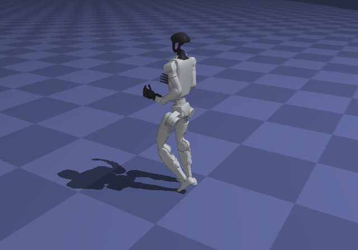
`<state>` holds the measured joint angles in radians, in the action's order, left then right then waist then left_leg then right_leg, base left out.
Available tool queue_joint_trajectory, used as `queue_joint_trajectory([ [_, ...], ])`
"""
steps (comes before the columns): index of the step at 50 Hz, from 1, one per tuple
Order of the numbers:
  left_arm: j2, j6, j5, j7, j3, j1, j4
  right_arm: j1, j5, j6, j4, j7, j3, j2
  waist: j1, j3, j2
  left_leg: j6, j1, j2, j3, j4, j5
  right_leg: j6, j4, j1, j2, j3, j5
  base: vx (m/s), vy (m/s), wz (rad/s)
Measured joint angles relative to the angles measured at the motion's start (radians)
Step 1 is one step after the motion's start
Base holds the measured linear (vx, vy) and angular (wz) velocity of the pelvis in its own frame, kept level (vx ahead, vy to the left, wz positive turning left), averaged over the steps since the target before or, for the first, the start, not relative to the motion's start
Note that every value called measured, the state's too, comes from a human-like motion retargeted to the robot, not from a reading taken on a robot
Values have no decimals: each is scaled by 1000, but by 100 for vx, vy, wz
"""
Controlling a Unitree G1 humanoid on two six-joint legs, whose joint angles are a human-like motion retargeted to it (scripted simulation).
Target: Walk run
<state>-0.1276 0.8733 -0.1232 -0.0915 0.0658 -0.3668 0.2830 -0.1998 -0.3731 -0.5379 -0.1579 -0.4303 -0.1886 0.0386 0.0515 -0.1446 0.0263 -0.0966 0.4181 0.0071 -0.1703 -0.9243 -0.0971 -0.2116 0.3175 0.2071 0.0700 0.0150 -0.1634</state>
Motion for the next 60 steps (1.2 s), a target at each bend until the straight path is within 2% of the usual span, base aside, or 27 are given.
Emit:
queue_joint_trajectory([
  [5, 51, 15, -33, -41, 37, -59, 22, 21, 18, 0, 98, -68, 33, -93, -134, 5, -75, -89, 90, -74, -93, 555, 142, 108, -160, -193, 21, -34, 317, 112, -31, -57],
  [8, 64, 9, -44, -46, 46, -46, 23, -9, 55, 7, 152, -97, 27, -116, -162, 8, -88, -87, 59, -110, -140, 796, 177, 204, -166, -292, 27, 25, 455, 128, -29, 14],
  [10, 69, -1, -33, -44, 50, -19, 13, -25, 71, -3, 181, -86, 40, -123, -198, 18, -100, -165, 53, -41, -261, 785, 45, 263, -102, -330, 47, 10, 555, 164, -68, -30],
  [12, 81, -13, -21, -30, 44, 13, -2, -47, 79, -21, 190, -69, 58, -123, -181, 11, -91, -165, 38, 1, -236, 642, 156, 320, 55, -306, 107, 27, 642, 146, -55, 31],
  [13, 82, -12, -23, -18, 27, 15, -4, -74, 87, -38, 182, -73, 61, -113, -176, 10, -67, -165, 81, -50, -25, 525, 218, 346, 162, -280, 160, 29, 675, 115, 19, 74],
  [15, 64, 1, -19, -13, 88, 70, 5, -86, 88, -48, 126, -109, 75, -96, -139, 20, -15, -165, 130, -41, 71, 369, 284, 336, 438, -167, 154, 69, 596, 119, 34, 37],
  [17, 38, -12, -47, 29, 66, 95, -1, -116, 97, -35, 73, -122, 110, -84, -154, 10, 30, -165, 31, 30, -42, 364, 340, 242, 566, -68, 107, 81, 419, 102, 20, 17],
  [18, 30, -11, -59, 60, 41, 102, -12, -141, 95, -31, 57, -131, 118, -85, -165, 4, 38, -165, -14, 9, -49, 398, 340, 191, 591, -16, 76, 79, 348, 88, 16, 51],
  [20, 15, -8, -72, 92, 10, 112, -26, -197, 93, -26, 35, -156, 118, -80, -173, 7, 42, -132, -77, -45, 9, 459, 304, 107, 570, 67, 10, 81, 237, 98, 0, 99],
  [22, 11, -19, -59, 89, -33, 122, -30, -253, 119, -43, 16, -159, 106, -73, -122, 7, 54, -87, -136, -54, 53, 523, 205, 89, 461, 130, -83, 141, 183, 80, -5, 209],
  [25, 23, -23, -16, 61, -90, 132, -49, -325, 201, -84, -3, -115, 100, -64, -50, 12, 61, -40, -207, -76, 121, 577, 74, 97, 187, 188, -123, 123, 182, 78, -9, 248],
  [26, 32, -27, -4, 49, -105, 137, -58, -340, 231, -98, -5, -98, 97, -57, -27, 18, 50, -32, -236, -100, 156, 589, 43, 108, 79, 193, -112, 45, 225, 90, -19, 268],
  [30, 85, -46, 36, 6, -146, 171, -97, -363, 322, -131, -10, -20, 109, -23, 33, 39, 25, -12, -327, -122, 262, 574, -33, 120, -254, 140, -66, -513, 520, 84, -32, 241],
  [32, 102, -55, 50, -10, -152, 192, -111, -352, 339, -134, -5, 5, 132, -19, 29, 46, -13, -18, -334, -135, 253, 477, -40, 316, -287, 79, -127, -645, 528, 66, -38, 214],
  [33, 111, -58, 57, -20, -156, 201, -113, -344, 341, -130, -3, 9, 145, -16, 52, 41, -6, -16, -310, -117, 278, 393, -51, 329, -227, 77, -120, -579, 387, 60, -39, 296],
  [35, 114, -55, 64, -45, -137, 202, -106, -319, 330, -118, -11, -5, 184, -14, 102, 33, 44, 28, -233, -60, 361, 180, -97, 244, -78, 94, -66, -378, 210, 70, -59, 279],
  [37, 79, -47, 51, -57, -114, 204, -89, -257, 299, -90, -33, -38, 192, -15, 6, 22, -4, 113, -158, -64, 283, 26, -129, 183, -51, 77, -102, -293, 140, 39, -47, 67],
  [38, 57, -43, 39, -51, -110, 204, -76, -224, 286, -72, -46, -54, 190, -15, -41, 21, -30, 113, -129, -65, 221, -19, -134, 166, -42, 69, -102, -288, 125, 19, -24, 102],
  [40, 25, -34, 0, -8, -130, 190, -40, -158, 248, -39, -77, -78, 164, -9, -10, 26, -3, 70, -68, -32, 230, -69, -80, 163, -12, 53, -68, -232, 105, 22, -15, 275],
  [42, 9, -32, -19, 3, -131, 161, -19, -118, 211, -39, -82, -68, 161, -21, -9, 33, -4, 37, -26, 14, 152, -27, -34, 188, -52, 17, -111, -132, 133, 20, -15, 246],
  [45, 10, -23, -37, -33, -116, 121, 9, -78, 175, -61, -63, -55, 159, -56, -99, 33, -51, 35, 0, -57, 61, 136, 60, 219, -142, -41, -156, -39, 205, 8, -10, 116],
  [48, 49, -11, -42, -58, -108, 98, 12, -59, 189, -73, -34, -53, 137, -89, -153, 36, -65, -13, -14, -42, -77, 355, 128, 262, -204, -95, -161, 51, 232, 5, -12, 177],
  [50, 71, -8, -45, -66, -99, 92, 2, -52, 200, -74, -15, -54, 122, -106, -163, 35, -66, -64, -40, -12, -220, 483, 188, 265, -230, -126, -156, 138, 220, 8, -13, 233],
  [53, 88, -7, -49, -67, -72, 88, -25, -56, 199, -71, 6, -58, 112, -113, -180, 29, -64, -82, -72, -24, -379, 630, 254, 240, -257, -170, -125, 236, 169, 9, -12, 219],
  [55, 90, -6, -57, -59, -49, 85, -43, -64, 193, -68, 13, -59, 108, -109, -192, 20, -65, -67, -99, -28, -492, 701, 264, 233, -268, -197, -102, 303, 125, 18, -11, 204],
  [57, 79, -6, -72, -43, -26, 80, -55, -75, 193, -66, 15, -64, 103, -101, -198, 7, -72, -111, -136, -45, -590, 757, 259, 247, -271, -221, -96, 368, 88, 21, -6, 197],
  [60, 49, -10, -103, -9, 9, 69, -56, -98, 206, -64, 7, -75, 108, -82, -204, -8, -77, -130, -167, -98, -507, 813, 293, 276, -257, -254, -87, 445, 66, 31, 5, 149],
])
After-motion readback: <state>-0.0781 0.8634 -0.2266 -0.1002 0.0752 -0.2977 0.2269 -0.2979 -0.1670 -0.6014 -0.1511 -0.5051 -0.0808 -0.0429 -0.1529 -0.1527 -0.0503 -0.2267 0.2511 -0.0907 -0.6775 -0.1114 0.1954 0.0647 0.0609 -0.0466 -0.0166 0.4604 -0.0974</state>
